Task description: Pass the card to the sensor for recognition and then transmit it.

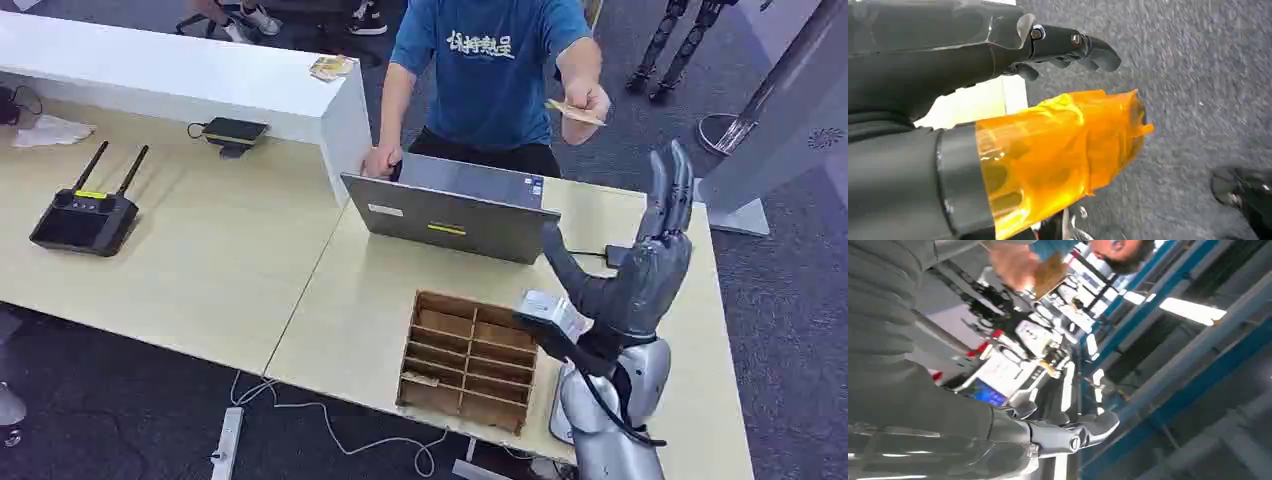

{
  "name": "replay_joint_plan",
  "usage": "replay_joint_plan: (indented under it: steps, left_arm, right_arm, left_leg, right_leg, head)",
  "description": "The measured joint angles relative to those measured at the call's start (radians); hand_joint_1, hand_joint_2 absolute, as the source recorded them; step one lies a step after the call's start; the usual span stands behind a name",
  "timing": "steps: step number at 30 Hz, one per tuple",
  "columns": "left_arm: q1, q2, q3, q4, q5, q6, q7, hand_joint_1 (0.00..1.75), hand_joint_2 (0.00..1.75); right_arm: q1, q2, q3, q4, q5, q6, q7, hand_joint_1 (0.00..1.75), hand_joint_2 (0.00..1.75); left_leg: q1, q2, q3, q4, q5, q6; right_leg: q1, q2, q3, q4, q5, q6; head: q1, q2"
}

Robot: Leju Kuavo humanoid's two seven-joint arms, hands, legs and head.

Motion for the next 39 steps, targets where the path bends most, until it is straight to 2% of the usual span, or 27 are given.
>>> replay_joint_plan:
  steps: [3,7,10,17,23,31,39]
  left_arm:
    - [0.000,0.014,0.000,0.017,-0.010,0.011,-0.002,0.00,0.00]
    - [-0.004,0.049,0.000,0.076,-0.037,0.051,-0.005,0.00,0.00]
    - [-0.008,0.098,-0.003,0.148,-0.040,0.101,-0.005,0.00,0.00]
    - [-0.017,0.172,-0.032,0.276,-0.040,0.148,0.002,0.00,0.00]
    - [-0.021,0.203,-0.051,0.330,-0.040,0.155,0.005,0.00,0.00]
    - [-0.021,0.208,-0.055,0.340,-0.040,0.156,0.005,0.00,0.00]
    - [-0.021,0.213,-0.058,0.365,-0.040,0.160,0.005,0.00,0.00]
  right_arm:
    - [-0.037,-0.008,0.016,0.028,0.019,0.000,0.021,0.00,1.75]
    - [-0.145,-0.039,0.073,0.113,0.074,0.000,0.154,0.00,1.75]
    - [-0.280,-0.061,0.135,0.230,0.141,0.016,0.276,0.00,1.75]
    - [-0.510,-0.078,0.209,0.458,0.289,0.095,0.417,0.00,1.75]
    - [-0.606,-0.078,0.246,0.584,0.325,0.119,0.451,0.00,1.75]
    - [-0.613,-0.078,0.250,0.607,0.329,0.117,0.452,0.00,1.75]
    - [-0.611,-0.089,0.256,0.648,0.335,0.076,0.440,0.00,1.75]
  left_leg:
    - [0.000,0.000,0.000,0.000,0.000,0.000]
    - [0.000,0.001,-0.001,0.000,0.000,0.000]
    - [0.000,0.001,0.000,0.000,0.000,0.000]
    - [0.000,0.000,0.000,0.000,0.001,-0.001]
    - [0.000,0.000,-0.001,0.000,0.001,-0.001]
    - [0.000,0.000,-0.001,0.000,0.001,-0.001]
    - [0.000,0.000,0.000,0.000,0.001,-0.001]
  right_leg:
    - [0.000,0.000,0.000,0.000,0.000,0.000]
    - [0.000,0.001,-0.001,0.000,0.000,0.000]
    - [0.000,0.001,-0.001,0.000,0.000,0.000]
    - [0.000,0.001,-0.001,0.001,0.001,0.000]
    - [0.000,0.001,-0.001,0.001,0.000,0.000]
    - [0.000,0.001,-0.001,0.001,0.000,0.000]
    - [0.000,0.001,-0.001,0.001,0.000,0.000]
  head:
    - [0.000,0.000]
    - [0.000,0.000]
    - [0.000,0.000]
    - [0.000,0.000]
    - [0.000,0.000]
    - [0.000,0.000]
    - [0.000,0.000]
